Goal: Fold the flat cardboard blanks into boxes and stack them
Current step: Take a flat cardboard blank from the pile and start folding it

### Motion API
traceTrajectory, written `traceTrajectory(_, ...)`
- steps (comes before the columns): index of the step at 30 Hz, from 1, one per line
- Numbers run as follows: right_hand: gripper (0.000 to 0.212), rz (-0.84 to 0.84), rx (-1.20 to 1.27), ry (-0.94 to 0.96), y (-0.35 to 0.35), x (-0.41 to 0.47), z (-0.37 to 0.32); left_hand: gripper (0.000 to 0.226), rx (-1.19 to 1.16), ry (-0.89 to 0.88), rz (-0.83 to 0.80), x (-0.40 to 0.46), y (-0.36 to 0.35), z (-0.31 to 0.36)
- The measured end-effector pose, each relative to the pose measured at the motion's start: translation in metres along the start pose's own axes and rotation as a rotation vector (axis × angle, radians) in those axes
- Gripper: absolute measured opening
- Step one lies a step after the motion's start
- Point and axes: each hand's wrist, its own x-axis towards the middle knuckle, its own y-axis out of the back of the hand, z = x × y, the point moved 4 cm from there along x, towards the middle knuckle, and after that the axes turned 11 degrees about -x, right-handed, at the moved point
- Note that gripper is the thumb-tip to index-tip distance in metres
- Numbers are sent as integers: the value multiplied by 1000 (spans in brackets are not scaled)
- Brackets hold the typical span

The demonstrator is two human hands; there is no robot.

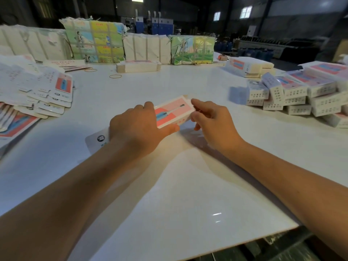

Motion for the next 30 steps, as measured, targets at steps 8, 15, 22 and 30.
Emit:
traceTrajectory(8, 33, -62, 255, -185, -5, 2, 14, 60, 51, -46, -5, -1, -4, 2)
traceTrajectory(15, 15, -87, 120, -259, -5, 7, 29, 69, 151, -132, 17, -5, -9, 7)
traceTrajectory(22, 29, -110, -30, -170, -5, 4, 24, 66, 144, -152, 50, -5, -8, 7)
traceTrajectory(30, 26, -112, -31, -184, 0, 6, 18, 68, 112, -146, -2, -5, -7, 3)
